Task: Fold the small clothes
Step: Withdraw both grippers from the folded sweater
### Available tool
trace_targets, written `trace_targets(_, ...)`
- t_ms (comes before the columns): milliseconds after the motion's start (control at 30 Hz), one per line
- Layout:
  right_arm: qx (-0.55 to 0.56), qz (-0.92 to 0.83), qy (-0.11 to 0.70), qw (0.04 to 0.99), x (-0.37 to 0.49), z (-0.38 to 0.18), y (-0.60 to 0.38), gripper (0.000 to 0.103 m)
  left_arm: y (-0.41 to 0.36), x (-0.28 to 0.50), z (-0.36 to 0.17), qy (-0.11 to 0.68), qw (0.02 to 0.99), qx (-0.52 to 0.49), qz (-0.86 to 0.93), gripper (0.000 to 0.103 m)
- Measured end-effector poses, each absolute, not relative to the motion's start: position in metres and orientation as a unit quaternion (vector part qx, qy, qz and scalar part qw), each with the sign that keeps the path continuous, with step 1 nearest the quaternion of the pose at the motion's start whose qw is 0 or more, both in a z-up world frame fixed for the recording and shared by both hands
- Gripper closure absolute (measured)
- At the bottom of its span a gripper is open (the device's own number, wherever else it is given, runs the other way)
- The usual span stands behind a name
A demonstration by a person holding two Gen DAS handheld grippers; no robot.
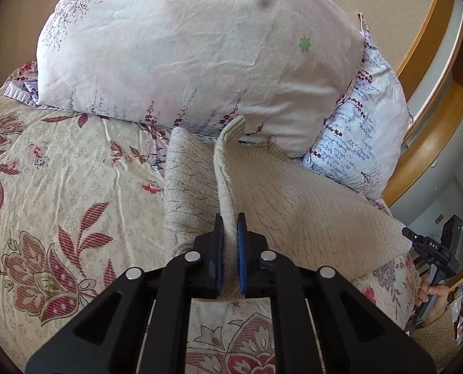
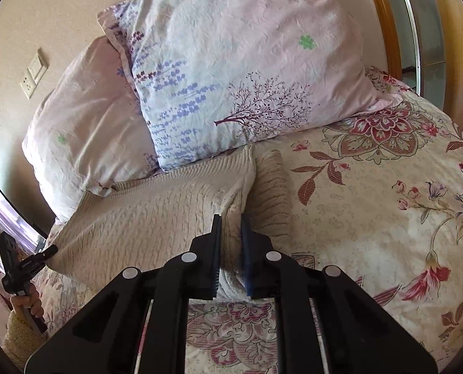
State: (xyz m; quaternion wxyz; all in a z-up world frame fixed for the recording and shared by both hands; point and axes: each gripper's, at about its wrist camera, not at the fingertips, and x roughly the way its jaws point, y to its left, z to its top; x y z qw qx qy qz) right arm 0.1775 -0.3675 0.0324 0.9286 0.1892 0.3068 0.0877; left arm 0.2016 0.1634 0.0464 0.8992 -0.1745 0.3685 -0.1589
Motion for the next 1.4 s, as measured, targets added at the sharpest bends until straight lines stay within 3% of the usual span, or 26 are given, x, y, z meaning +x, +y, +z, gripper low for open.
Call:
trace_targets(267, 0.206, 0.037, 0.379, 0.901, 0.183, -0.018, -0.378, 0.091, 0.173, 0.210, 0.012, 0.420, 0.882, -0.172, -0.123, 0.095)
trace_targets(700, 0.199, 0.004, 0.356, 0.913, 0.161, -0.009, -0.368, 0.091, 0.169, 0.208, 0.014, 0.419, 0.887, -0.154, -0.120, 0.095)
trace_targets(967, 0.174, -0.022, 0.385, 0.906, 0.176, -0.016, -0.366, 0.088, 0.169, 0.208, 0.014, 0.420, 0.888, -0.142, -0.123, 0.092)
trace_targets(1067, 0.147, -0.048, 0.365, 0.918, 0.170, -0.002, -0.361, 0.064, 0.171, 0.204, 0.021, 0.409, 0.891, -0.149, -0.125, 0.087)
trace_targets(1133, 0.131, -0.041, 0.330, 0.934, 0.164, 0.010, -0.356, 0.061, 0.170, 0.197, 0.035, 0.379, 0.906, -0.141, -0.123, 0.069)
trace_targets(1233, 0.111, 0.000, 0.320, 0.941, 0.169, 0.019, -0.339, 0.054, 0.153, 0.190, 0.055, 0.340, 0.923, -0.114, -0.142, 0.054)
trace_targets(1400, 0.075, 0.027, 0.356, 0.931, 0.195, 0.009, -0.311, 0.054, 0.103, 0.194, 0.057, 0.350, 0.918, -0.060, -0.177, 0.048)
